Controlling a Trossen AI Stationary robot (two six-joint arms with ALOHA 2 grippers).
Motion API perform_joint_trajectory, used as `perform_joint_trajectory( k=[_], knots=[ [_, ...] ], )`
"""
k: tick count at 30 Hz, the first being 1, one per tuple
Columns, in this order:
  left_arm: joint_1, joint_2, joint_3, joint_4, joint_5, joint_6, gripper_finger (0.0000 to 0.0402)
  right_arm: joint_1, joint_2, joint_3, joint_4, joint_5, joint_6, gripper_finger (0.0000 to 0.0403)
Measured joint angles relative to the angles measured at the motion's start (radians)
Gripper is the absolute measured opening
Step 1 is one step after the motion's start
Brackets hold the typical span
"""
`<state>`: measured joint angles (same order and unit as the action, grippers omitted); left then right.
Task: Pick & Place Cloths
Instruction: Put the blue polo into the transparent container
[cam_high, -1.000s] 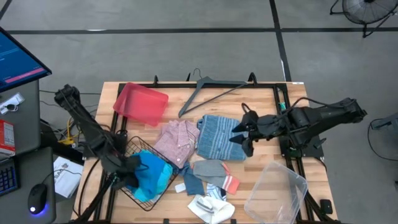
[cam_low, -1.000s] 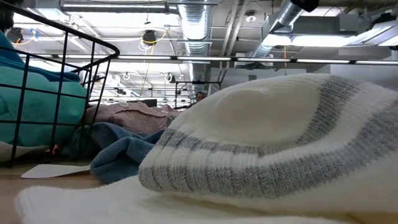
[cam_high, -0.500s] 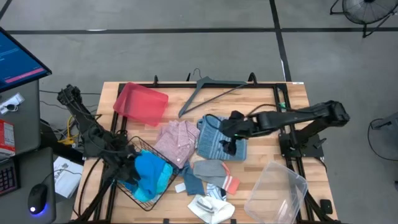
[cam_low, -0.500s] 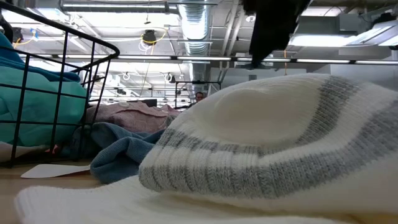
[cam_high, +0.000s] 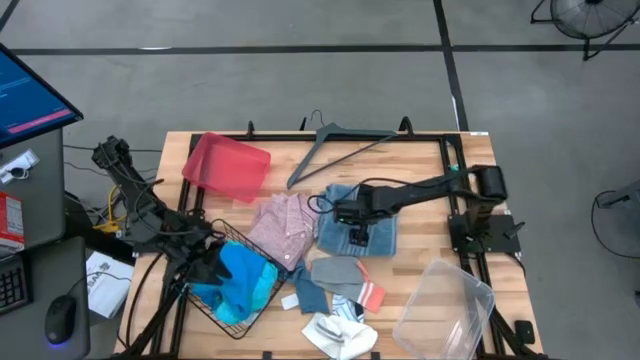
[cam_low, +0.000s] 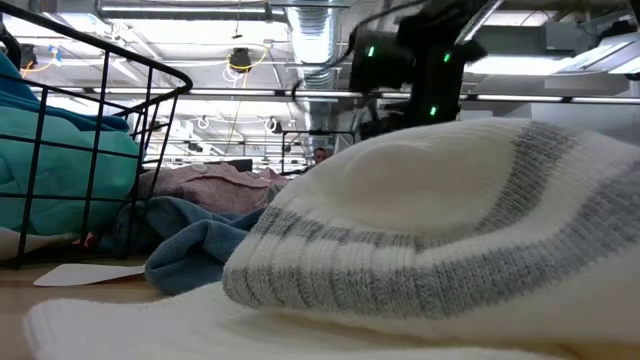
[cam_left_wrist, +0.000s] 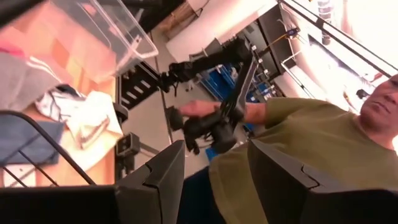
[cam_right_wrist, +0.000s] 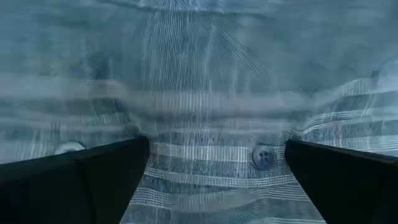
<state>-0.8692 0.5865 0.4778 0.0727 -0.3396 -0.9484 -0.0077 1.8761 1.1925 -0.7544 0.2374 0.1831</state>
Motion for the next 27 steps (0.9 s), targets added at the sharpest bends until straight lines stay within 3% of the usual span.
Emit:
perform_joint_trajectory(
  k=[5, 9, 13, 18, 23, 27],
  knots=[
    [0.000, 0.001, 0.000, 0.000, -0.013, 0.009, 0.0160, -0.054, 0.088, 0.016, 0.000, -0.173, 0.039, 0.0378],
    [0.000, 0.005, 0.000, 0.000, -0.021, 0.010, 0.0159, -0.065, 0.089, 0.015, 0.004, -0.166, 0.066, 0.0351],
    [0.000, 0.005, 0.000, -0.001, -0.030, 0.010, 0.0159, -0.076, 0.089, 0.014, 0.017, -0.153, 0.084, 0.0264],
    [0.000, 0.005, 0.000, -0.002, -0.037, 0.010, 0.0159, -0.103, 0.089, 0.015, 0.013, -0.166, 0.100, 0.0091],
    [0.000, 0.005, 0.000, -0.003, -0.052, 0.010, 0.0159, -0.107, 0.052, 0.014, 0.011, -0.176, 0.114, 0.0092],
    [0.000, 0.005, 0.000, -0.005, -0.063, 0.031, 0.0159, -0.112, -0.068, 0.030, -0.044, -0.149, 0.129, 0.0092]
  ],
)
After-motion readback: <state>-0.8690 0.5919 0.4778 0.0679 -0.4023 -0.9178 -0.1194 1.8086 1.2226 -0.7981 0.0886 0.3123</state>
